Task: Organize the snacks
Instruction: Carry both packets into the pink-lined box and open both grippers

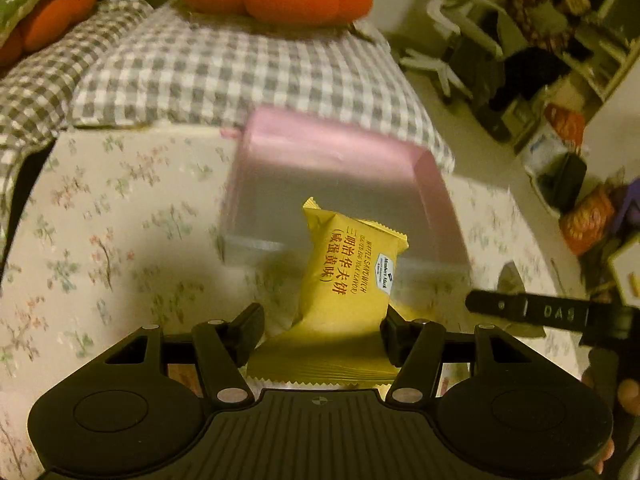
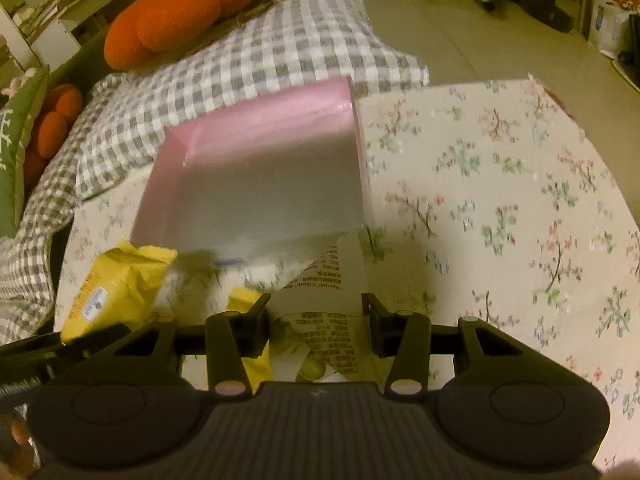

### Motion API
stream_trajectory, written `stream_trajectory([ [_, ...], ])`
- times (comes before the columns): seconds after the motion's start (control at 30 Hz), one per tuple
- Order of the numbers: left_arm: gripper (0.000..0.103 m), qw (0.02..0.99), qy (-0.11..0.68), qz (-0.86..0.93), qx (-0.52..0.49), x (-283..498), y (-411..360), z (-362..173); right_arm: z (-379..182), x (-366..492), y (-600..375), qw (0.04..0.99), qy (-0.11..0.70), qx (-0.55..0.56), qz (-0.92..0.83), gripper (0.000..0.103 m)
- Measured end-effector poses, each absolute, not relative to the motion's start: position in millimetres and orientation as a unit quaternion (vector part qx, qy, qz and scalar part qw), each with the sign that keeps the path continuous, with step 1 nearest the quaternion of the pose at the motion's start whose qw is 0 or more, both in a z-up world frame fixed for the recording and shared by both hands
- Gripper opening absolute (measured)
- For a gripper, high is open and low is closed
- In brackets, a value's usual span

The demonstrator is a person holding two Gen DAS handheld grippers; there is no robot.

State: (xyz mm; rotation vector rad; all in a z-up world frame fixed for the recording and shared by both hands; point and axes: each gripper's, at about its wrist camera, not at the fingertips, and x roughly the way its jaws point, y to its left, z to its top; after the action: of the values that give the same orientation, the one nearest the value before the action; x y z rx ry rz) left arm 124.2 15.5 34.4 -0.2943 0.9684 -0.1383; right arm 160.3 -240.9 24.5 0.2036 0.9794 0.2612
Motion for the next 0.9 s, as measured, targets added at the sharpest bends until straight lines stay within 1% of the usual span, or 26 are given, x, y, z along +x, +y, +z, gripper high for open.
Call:
stream_trajectory([
  [0.2, 0.059, 0.889, 0.436, -0.054, -0.130, 162, 24, 40, 36, 183, -232, 0.879, 0.451, 0.090, 0.125, 0.043],
  [0.4, 0.059, 0.898, 0.427, -0.038, -0.099, 200, 19, 19, 30, 217, -212, 0.882, 0.444, 0.094, 0.126, 0.043],
  [0.7, 0.059, 0.894, 0.439, -0.021, -0.085, 227, 11, -23, -1, 248, -193, 0.880, 0.450, 0.094, 0.120, 0.044],
  [0.77, 0.059, 0.893, 0.443, -0.015, -0.082, 230, 12, -31, -10, 252, -193, 0.873, 0.462, 0.097, 0.122, 0.044],
  [0.9, 0.060, 0.898, 0.434, -0.009, -0.068, 230, 7, -34, -23, 257, -191, 0.867, 0.474, 0.101, 0.119, 0.044],
])
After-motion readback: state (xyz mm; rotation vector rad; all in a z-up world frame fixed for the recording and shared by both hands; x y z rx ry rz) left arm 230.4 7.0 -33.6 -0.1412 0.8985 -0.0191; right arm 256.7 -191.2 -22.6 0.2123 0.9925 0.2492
